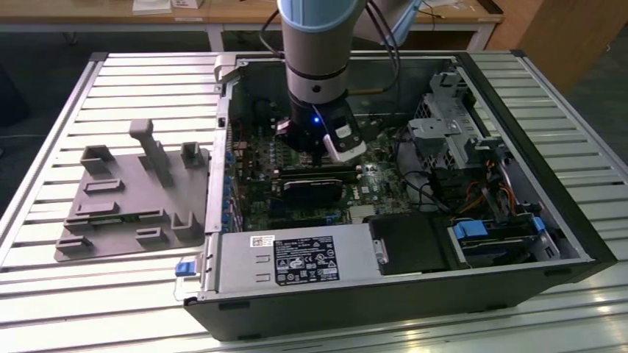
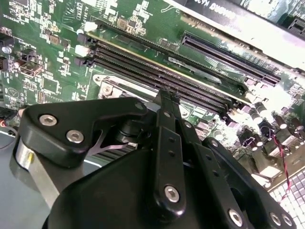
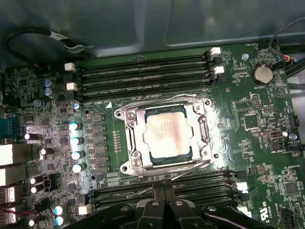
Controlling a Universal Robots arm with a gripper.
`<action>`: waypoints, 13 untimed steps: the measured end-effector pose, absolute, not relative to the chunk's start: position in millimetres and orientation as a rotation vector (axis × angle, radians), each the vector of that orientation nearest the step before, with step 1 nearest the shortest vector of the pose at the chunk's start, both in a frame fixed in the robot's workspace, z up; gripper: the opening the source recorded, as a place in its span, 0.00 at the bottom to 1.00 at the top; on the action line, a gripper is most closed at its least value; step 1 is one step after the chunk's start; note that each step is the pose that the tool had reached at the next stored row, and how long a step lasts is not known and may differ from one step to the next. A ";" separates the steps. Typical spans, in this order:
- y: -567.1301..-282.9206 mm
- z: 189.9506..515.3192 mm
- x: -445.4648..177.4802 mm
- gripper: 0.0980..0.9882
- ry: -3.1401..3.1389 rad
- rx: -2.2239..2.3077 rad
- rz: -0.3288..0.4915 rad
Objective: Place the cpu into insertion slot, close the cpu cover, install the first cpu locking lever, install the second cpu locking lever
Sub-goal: 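Install the second cpu locking lever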
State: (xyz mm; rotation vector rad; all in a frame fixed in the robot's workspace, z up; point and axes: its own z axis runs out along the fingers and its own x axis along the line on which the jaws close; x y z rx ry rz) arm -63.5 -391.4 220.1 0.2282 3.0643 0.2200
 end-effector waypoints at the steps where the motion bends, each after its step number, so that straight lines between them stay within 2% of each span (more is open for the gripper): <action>1: -392.1 219.8 -64.2 0.01 3.063 0.228 0.223; 8: -395.5 216.9 -65.9 0.01 3.061 0.228 0.243; 13: -398.1 215.5 -67.7 0.01 3.051 0.230 0.322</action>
